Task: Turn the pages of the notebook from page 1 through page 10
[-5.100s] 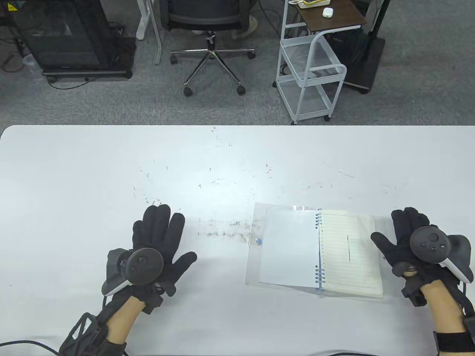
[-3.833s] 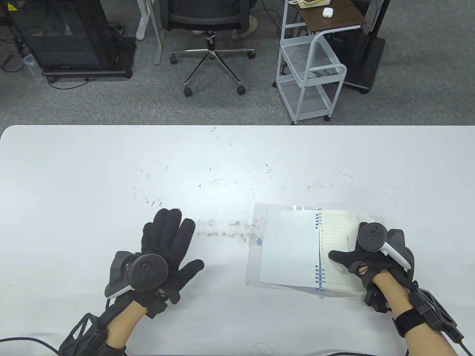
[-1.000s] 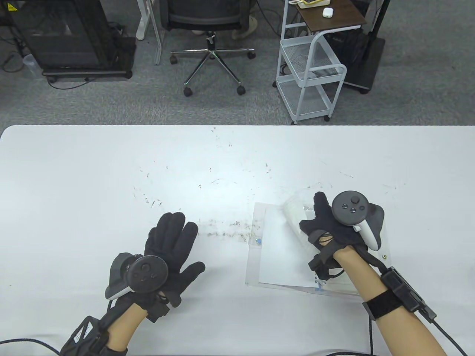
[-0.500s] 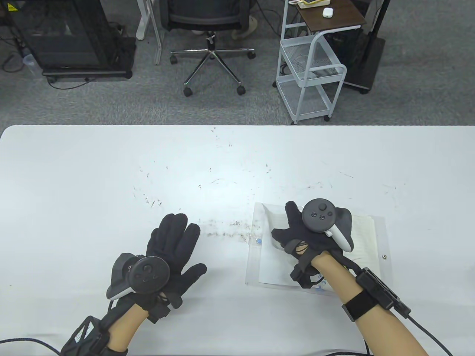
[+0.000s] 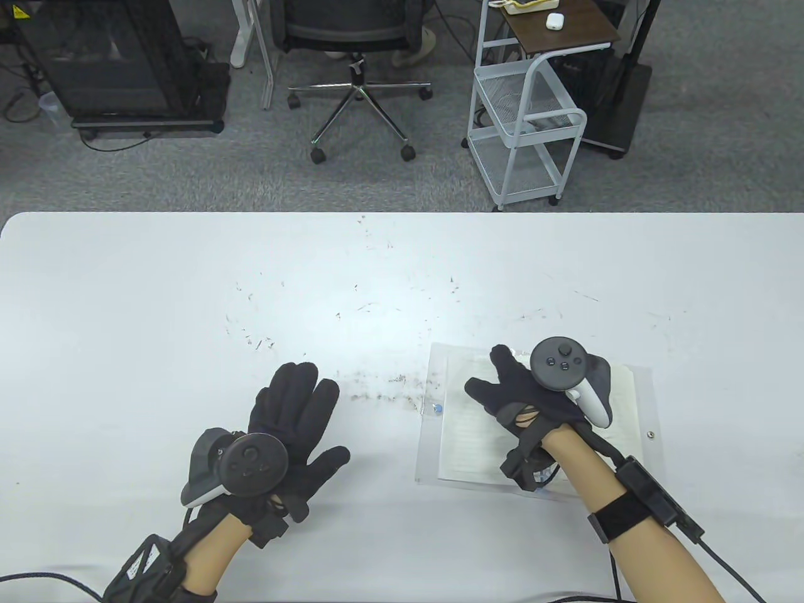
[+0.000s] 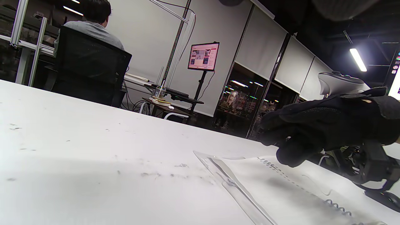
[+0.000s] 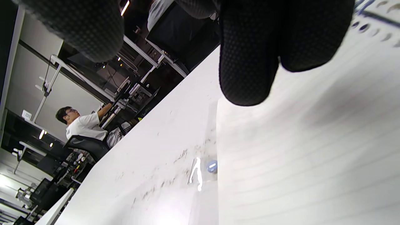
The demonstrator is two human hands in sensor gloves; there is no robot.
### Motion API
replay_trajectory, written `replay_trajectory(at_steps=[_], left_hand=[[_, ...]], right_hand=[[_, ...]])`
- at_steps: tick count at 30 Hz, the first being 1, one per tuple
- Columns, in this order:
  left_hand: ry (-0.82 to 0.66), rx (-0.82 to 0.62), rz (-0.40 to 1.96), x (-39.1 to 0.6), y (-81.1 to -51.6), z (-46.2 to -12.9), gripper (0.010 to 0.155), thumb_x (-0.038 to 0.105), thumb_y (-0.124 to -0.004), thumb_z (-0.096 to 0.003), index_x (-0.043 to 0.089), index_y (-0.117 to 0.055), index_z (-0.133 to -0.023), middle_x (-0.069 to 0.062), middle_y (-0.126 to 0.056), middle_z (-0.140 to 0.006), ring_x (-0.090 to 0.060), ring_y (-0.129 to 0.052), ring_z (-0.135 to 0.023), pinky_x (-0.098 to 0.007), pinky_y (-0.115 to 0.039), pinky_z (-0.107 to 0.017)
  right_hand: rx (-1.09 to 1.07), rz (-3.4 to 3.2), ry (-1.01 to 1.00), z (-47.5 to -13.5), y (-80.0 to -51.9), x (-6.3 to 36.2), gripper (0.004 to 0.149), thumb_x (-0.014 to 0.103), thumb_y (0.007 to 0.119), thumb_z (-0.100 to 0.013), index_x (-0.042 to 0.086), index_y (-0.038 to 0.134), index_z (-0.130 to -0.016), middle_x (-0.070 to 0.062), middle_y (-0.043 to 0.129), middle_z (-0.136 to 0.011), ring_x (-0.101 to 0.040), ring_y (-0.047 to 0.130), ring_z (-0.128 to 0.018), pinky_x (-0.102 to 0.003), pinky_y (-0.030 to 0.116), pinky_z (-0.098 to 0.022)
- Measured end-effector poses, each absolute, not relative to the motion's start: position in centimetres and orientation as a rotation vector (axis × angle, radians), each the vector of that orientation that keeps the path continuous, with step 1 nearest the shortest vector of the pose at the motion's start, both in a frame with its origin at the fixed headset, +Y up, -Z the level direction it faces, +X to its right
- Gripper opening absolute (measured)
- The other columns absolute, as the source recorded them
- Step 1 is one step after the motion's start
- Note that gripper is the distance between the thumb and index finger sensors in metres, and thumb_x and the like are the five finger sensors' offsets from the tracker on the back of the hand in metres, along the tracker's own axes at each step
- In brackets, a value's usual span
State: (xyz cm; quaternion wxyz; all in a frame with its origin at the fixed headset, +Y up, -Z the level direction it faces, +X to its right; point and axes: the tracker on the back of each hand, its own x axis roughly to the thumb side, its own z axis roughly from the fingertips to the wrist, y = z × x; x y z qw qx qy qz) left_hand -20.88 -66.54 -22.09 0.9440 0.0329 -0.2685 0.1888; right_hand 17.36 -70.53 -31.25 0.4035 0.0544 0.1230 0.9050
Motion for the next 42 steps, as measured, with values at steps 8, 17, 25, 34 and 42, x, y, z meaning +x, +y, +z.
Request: replay_trajectory(at_steps=[8,17,25,34,42], left_hand=[[-0.535,0.071,0.393,-21.1,-66.4,-22.2,0.086,0.069,-0.064,-0.0454,0.026,-0.034,-0.114,-0.01,-0.019,-0.119,-0.047,-0.019,-0.114,-0.071,-0.036,-0.074],[-0.529,0.073,0.397,-21.2,-66.4,-22.2,0.086,0.069,-0.064,-0.0454,0.026,-0.034,-0.114,-0.01,-0.019,-0.119,-0.047,-0.019,-0.114,-0.071,-0.036,-0.074],[-0.52,0.062,0.395,-21.2,-66.5,-22.3,0.086,0.069,-0.064,-0.0454,0.026,-0.034,-0.114,-0.01,-0.019,-0.119,-0.047,-0.019,-0.114,-0.071,-0.036,-0.074],[-0.515,0.051,0.396,-21.2,-66.5,-22.4,0.086,0.069,-0.064,-0.0454,0.026,-0.034,-0.114,-0.01,-0.02,-0.119,-0.047,-0.019,-0.114,-0.071,-0.036,-0.074],[-0.518,0.042,0.396,-21.1,-66.6,-22.4,0.086,0.069,-0.064,-0.0455,0.026,-0.034,-0.114,-0.01,-0.02,-0.119,-0.047,-0.019,-0.113,-0.071,-0.036,-0.074]], right_hand=[[0.021,2.25,0.15,-30.5,-69.3,24.6,0.085,0.06,0.075,-0.05,0.005,0.034,-0.1,-0.035,0.047,-0.1,-0.049,0.084,-0.076,-0.065,0.071,-0.052],[-0.175,2.397,0.163,-27.7,-72.0,31.9,0.089,0.067,0.072,-0.05,0.007,0.031,-0.101,-0.033,0.041,-0.105,-0.063,0.05,-0.09,-0.072,0.054,-0.057],[-0.162,2.553,0.522,-26.3,-76.3,32.2,0.104,0.079,0.067,-0.048,0.011,0.007,-0.099,-0.039,0.015,-0.101,-0.069,0.016,-0.09,-0.079,0.032,-0.059],[-0.098,2.771,0.663,-26.5,-77.9,29.7,0.114,0.074,0.075,-0.045,0.008,-0.004,-0.093,-0.041,0.009,-0.097,-0.068,0.006,-0.086,-0.08,0.024,-0.057],[-0.152,2.766,0.392,-26.2,-76.6,29.2,0.111,0.056,0.09,-0.041,0.002,0.01,-0.095,-0.033,0.039,-0.101,-0.064,0.029,-0.09,-0.077,0.035,-0.059]])
